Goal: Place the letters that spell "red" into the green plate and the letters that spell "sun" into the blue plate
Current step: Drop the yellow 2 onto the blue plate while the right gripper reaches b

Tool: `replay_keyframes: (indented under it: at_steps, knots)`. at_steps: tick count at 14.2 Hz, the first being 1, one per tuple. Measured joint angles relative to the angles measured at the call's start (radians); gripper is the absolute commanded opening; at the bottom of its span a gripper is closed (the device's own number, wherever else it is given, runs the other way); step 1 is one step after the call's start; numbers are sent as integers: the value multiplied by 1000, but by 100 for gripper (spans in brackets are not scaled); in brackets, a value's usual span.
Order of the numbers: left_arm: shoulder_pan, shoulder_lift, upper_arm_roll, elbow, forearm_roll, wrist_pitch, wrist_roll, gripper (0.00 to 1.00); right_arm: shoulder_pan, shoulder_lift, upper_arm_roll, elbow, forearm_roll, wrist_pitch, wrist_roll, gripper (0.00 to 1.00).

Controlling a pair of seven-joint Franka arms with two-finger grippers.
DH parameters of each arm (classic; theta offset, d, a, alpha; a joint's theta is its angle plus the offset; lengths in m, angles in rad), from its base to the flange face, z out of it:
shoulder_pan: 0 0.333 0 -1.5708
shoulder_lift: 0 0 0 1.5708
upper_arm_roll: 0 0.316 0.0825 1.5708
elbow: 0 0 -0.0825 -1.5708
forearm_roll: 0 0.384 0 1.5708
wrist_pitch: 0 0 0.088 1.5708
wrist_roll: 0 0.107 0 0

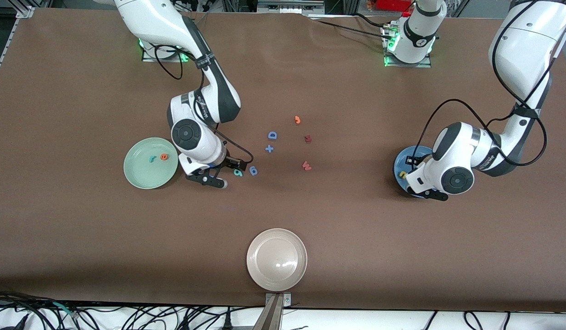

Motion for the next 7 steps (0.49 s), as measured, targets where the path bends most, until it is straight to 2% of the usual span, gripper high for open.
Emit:
replay_keyframes:
  at_steps: [1, 2, 3, 5, 7]
  knots:
    - [0, 6, -1, -15, 0, 27, 1, 34, 7, 1, 0, 1, -13, 5, -38, 99]
    - [-1, 12, -4, -27, 0, 46, 1, 97, 12, 1, 0, 2, -43, 7, -71, 99]
    - [-1, 16, -8, -35, 0, 55, 0, 100, 15, 1, 0, 4, -79, 10, -99, 99]
    - [-1, 16, -10, -37, 0, 60, 0, 100, 17, 2, 0, 5, -149, 40, -147, 99]
    - [-1, 14, -10, -33, 0, 62, 0, 100, 24, 4, 0, 5, -180, 85, -204, 99]
